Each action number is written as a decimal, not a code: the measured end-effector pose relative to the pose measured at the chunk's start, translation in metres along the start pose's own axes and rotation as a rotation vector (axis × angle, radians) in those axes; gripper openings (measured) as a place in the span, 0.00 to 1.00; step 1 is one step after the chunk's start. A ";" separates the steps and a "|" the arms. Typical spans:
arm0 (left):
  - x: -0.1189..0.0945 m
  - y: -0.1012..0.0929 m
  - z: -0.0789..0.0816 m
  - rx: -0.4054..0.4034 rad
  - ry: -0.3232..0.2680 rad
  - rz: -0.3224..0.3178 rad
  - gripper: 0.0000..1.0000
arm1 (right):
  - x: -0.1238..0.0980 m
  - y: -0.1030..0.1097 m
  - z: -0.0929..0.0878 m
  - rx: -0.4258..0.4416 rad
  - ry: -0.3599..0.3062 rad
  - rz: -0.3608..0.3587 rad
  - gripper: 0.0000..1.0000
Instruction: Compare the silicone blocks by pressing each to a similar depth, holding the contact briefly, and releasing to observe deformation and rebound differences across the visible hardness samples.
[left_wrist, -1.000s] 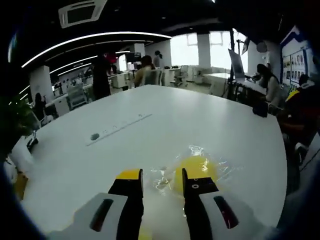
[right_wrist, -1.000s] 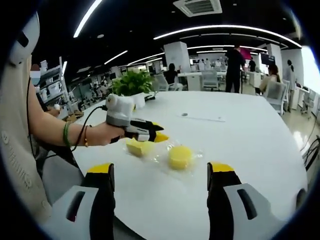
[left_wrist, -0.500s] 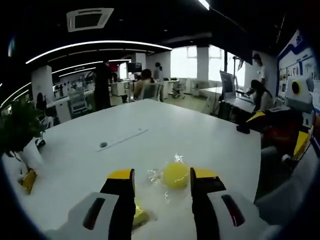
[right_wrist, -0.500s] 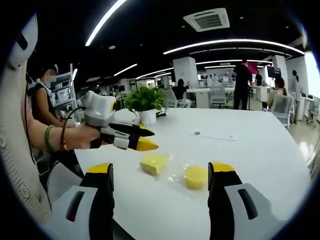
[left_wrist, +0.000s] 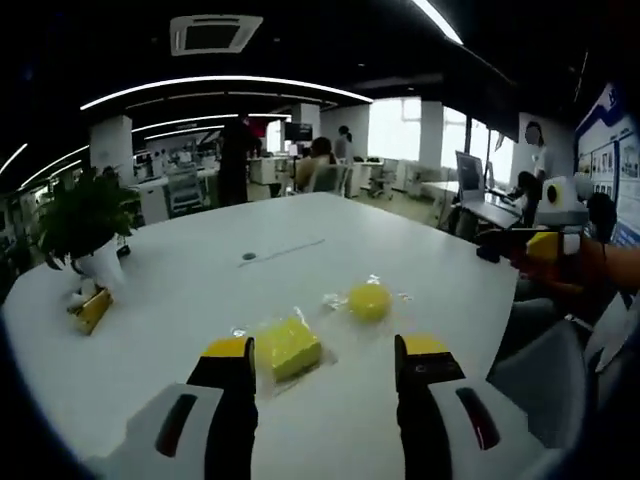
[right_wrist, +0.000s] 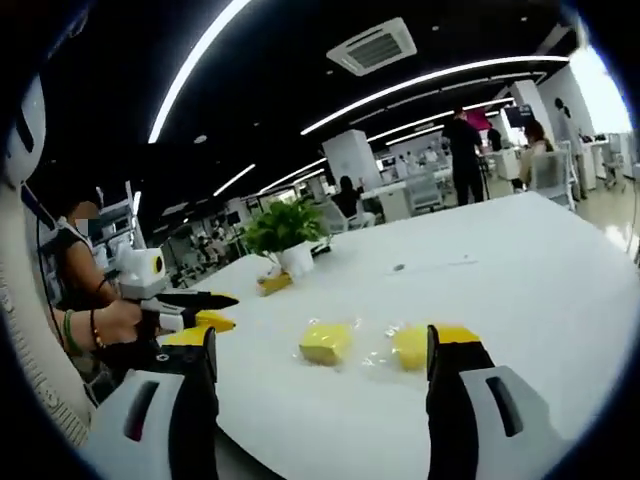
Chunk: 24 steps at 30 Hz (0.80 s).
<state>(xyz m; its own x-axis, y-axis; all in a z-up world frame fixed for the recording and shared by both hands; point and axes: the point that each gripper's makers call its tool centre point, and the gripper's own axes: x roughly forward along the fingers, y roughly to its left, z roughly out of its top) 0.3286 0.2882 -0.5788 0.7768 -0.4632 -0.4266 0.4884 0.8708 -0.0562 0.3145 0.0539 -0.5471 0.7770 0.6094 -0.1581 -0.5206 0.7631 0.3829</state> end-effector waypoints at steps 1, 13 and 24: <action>-0.005 0.003 -0.004 -0.014 -0.001 0.008 0.52 | -0.002 -0.003 -0.002 -0.002 0.004 -0.009 0.81; -0.068 0.046 -0.039 -0.285 -0.048 0.150 0.63 | -0.036 -0.011 -0.027 -0.056 0.114 -0.079 0.81; -0.089 0.046 -0.045 -0.279 -0.042 0.144 0.68 | -0.047 -0.006 -0.032 -0.107 0.147 -0.099 0.81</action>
<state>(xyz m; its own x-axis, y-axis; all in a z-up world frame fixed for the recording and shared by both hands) 0.2646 0.3769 -0.5841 0.8487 -0.3329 -0.4110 0.2485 0.9369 -0.2459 0.2702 0.0278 -0.5713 0.7701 0.5493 -0.3245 -0.4852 0.8345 0.2611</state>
